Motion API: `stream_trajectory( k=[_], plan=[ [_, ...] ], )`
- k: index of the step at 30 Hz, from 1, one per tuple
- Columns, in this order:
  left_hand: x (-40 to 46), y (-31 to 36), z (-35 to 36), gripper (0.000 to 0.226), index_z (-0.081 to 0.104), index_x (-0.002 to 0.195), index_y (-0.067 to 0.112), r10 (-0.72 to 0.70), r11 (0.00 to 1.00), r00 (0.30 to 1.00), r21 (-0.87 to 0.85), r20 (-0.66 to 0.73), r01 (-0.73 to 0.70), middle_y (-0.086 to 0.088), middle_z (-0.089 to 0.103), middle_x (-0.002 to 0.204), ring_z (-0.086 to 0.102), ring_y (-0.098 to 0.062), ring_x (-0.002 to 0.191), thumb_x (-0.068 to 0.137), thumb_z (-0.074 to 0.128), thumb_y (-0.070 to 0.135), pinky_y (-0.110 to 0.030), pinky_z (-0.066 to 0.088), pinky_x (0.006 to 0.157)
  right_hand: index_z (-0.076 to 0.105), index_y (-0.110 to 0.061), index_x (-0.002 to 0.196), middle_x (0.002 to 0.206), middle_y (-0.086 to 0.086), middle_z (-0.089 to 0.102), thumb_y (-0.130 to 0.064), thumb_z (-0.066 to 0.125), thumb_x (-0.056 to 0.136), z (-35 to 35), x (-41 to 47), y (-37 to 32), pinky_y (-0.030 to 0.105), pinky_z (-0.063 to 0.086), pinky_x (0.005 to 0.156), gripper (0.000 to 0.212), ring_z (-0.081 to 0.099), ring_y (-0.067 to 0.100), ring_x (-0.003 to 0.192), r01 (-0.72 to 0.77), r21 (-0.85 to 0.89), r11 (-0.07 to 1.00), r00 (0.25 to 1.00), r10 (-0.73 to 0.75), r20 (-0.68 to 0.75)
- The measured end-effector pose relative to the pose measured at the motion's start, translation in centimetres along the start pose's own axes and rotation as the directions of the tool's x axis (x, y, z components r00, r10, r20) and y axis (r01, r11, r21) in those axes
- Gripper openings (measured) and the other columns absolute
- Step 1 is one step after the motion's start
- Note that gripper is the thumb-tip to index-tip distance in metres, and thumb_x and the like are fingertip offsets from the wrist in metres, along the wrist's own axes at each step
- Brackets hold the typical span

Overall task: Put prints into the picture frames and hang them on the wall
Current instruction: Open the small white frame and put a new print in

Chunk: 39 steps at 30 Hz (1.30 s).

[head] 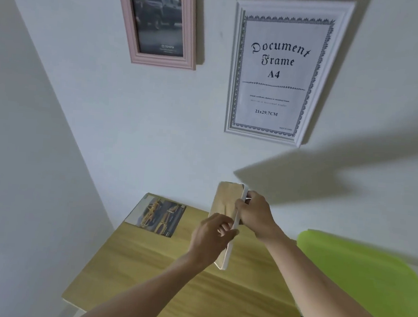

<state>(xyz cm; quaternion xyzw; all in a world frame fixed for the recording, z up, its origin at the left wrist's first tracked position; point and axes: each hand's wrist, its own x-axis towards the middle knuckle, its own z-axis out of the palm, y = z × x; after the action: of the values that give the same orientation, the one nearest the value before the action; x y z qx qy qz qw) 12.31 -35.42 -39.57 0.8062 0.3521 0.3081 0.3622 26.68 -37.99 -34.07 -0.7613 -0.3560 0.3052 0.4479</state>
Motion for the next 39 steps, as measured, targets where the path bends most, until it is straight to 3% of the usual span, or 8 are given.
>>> stream_trajectory(
  k=[4, 8, 11, 15, 18, 22, 30, 39],
  plan=[
    [1.1, -3.5, -2.2, 0.036, 0.068, 0.105, 0.02, -0.012, 1.0, 0.999, -0.013, -0.038, 0.011, 0.009, 0.063, 0.097, 0.061, -0.005, 0.085, 0.086, 0.061, 0.05, -0.037, 0.055, 0.076, 0.067, -0.017, 0.102, 0.092, 0.006, 0.069, -0.02, 0.053, 0.09, 0.9, 0.3, 0.4, 0.046, 0.061, 0.077, 0.018, 0.067, 0.024, 0.079, -0.052, 0.082, 0.995, 0.995, 0.046, 0.083],
    [2.4, -7.4, -5.0, 0.055, 0.04, 0.14, 0.016, -0.211, 0.972, 0.977, 0.099, -0.028, 0.212, -0.003, 0.043, 0.132, 0.047, -0.02, 0.121, 0.094, 0.058, 0.039, -0.028, 0.039, 0.094, 0.071, -0.031, 0.104, 0.101, -0.001, 0.074, -0.023, 0.057, 0.086, 2.1, 0.4, 1.8, 0.048, 0.059, 0.085, 0.024, 0.071, 0.023, 0.093, -0.078, 0.075, 0.994, 0.982, 0.063, 0.177],
    [3.1, -10.6, -6.8, 0.069, 0.023, 0.149, 0.019, -0.276, 0.957, 0.959, 0.112, 0.073, 0.267, -0.005, 0.035, 0.145, 0.036, -0.025, 0.136, 0.094, 0.056, 0.043, -0.039, 0.036, 0.107, 0.07, -0.031, 0.106, 0.101, -0.002, 0.075, -0.017, 0.052, 0.083, 3.4, -0.2, 2.8, 0.049, 0.054, 0.095, 0.032, 0.07, 0.022, 0.1, -0.117, 0.097, 0.988, 0.974, 0.095, 0.204],
    [2.7, -13.0, -8.4, 0.055, 0.033, 0.142, 0.035, -0.244, 0.968, 0.946, -0.003, 0.215, 0.25, 0.0, 0.065, 0.108, 0.066, -0.02, 0.096, 0.093, 0.057, 0.031, -0.039, 0.056, 0.081, 0.068, -0.037, 0.106, 0.103, 0.004, 0.07, -0.017, 0.051, 0.086, 5.8, -1.5, 4.2, 0.046, 0.055, 0.092, 0.034, 0.068, 0.026, 0.095, -0.129, 0.139, 0.982, 0.988, 0.116, 0.102],
    [1.9, -13.6, -8.7, 0.075, 0.018, 0.15, 0.043, -0.214, 0.977, 0.955, 0.057, 0.207, 0.207, 0.005, 0.056, 0.087, 0.064, -0.022, 0.078, 0.09, 0.06, 0.028, -0.037, 0.054, 0.071, 0.048, -0.042, 0.133, 0.109, -0.006, 0.063, -0.015, 0.05, 0.098, 8.1, -2.8, 5.6, 0.022, 0.052, 0.067, 0.044, 0.065, 0.01, 0.079, -0.063, 0.03, 0.998, 0.986, 0.066, -0.151],
    [0.5, -13.8, -8.6, 0.092, -0.001, 0.153, 0.038, -0.143, 0.98, 0.954, 0.169, 0.264, 0.1, -0.003, 0.049, 0.062, 0.046, -0.015, 0.054, 0.089, 0.059, 0.012, -0.022, 0.036, 0.051, 0.048, -0.037, 0.134, 0.101, -0.002, 0.063, -0.004, 0.054, 0.096, 11.4, -4.1, 8.0, 0.022, 0.046, 0.067, 0.05, 0.063, 0.012, 0.081, 0.004, -0.1, 0.995, 0.94, -0.038, -0.338],
    [-0.9, -17.0, -8.2, 0.086, -0.003, 0.154, 0.034, -0.27, 0.946, 0.896, 0.271, 0.353, 0.178, -0.005, 0.054, 0.069, 0.048, -0.014, 0.054, 0.09, 0.052, 0.017, -0.021, 0.033, 0.046, 0.051, -0.024, 0.138, 0.099, 0.003, 0.063, -0.002, 0.057, 0.093, 15.1, -5.1, 10.7, 0.04, 0.053, 0.083, 0.051, 0.065, 0.02, 0.087, -0.089, -0.211, 0.973, 0.957, 0.024, -0.289],
    [-0.9, -18.9, -8.1, 0.055, 0.026, 0.131, 0.033, -0.446, 0.895, 0.832, 0.148, 0.331, 0.421, -0.005, 0.058, 0.069, 0.052, -0.018, 0.053, 0.09, 0.051, 0.007, -0.031, 0.041, 0.047, 0.058, -0.022, 0.116, 0.093, -0.002, 0.064, -0.003, 0.068, 0.085, 16.0, -3.6, 10.6, 0.005, 0.041, 0.054, 0.037, 0.057, 0.003, 0.071, -0.299, -0.042, 0.953, 0.928, 0.28, -0.246]
  ],
)
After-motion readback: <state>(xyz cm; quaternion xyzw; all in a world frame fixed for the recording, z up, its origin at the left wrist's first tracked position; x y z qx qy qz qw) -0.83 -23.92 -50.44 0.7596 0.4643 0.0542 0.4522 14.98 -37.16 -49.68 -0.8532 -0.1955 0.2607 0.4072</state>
